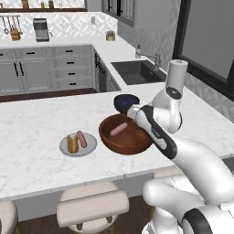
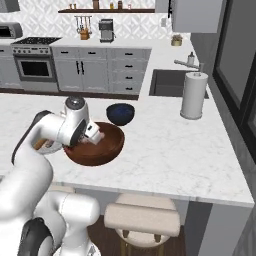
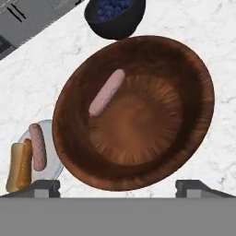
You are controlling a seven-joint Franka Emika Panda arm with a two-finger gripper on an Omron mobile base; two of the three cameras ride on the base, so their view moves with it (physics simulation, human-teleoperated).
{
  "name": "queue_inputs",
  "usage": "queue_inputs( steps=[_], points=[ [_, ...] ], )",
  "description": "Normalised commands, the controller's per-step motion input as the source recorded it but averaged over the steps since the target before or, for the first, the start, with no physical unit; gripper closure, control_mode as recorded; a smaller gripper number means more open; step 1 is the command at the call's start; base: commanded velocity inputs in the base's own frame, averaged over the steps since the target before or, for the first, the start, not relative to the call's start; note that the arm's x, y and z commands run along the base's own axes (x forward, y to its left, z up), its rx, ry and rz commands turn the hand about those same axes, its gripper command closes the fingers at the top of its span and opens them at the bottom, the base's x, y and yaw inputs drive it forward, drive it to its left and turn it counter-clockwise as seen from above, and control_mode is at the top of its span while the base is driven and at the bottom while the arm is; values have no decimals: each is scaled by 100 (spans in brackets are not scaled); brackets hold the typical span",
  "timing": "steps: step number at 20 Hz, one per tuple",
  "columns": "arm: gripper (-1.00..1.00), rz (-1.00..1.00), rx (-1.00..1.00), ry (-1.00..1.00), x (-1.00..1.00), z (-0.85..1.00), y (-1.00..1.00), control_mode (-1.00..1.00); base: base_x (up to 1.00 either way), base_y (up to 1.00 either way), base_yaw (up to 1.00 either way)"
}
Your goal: Place one bun and one sausage from the bowl on each plate.
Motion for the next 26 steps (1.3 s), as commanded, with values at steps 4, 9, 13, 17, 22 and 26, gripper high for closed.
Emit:
queue_inputs(
  steps=[4,9,13,17,22,26],
  points=[
    [-100,-26,0,6,100,-34,48,-100,0,0,0],
    [-100,-7,0,31,50,-72,9,-100,0,0,0],
    [-100,0,0,18,77,-64,-4,-100,0,0,0],
    [-100,0,0,6,50,-39,-3,-100,0,0,0],
    [-100,0,14,-8,27,-33,0,-100,0,0,0],
    [-100,-1,8,-1,53,-42,11,-100,0,0,0]
  ],
)
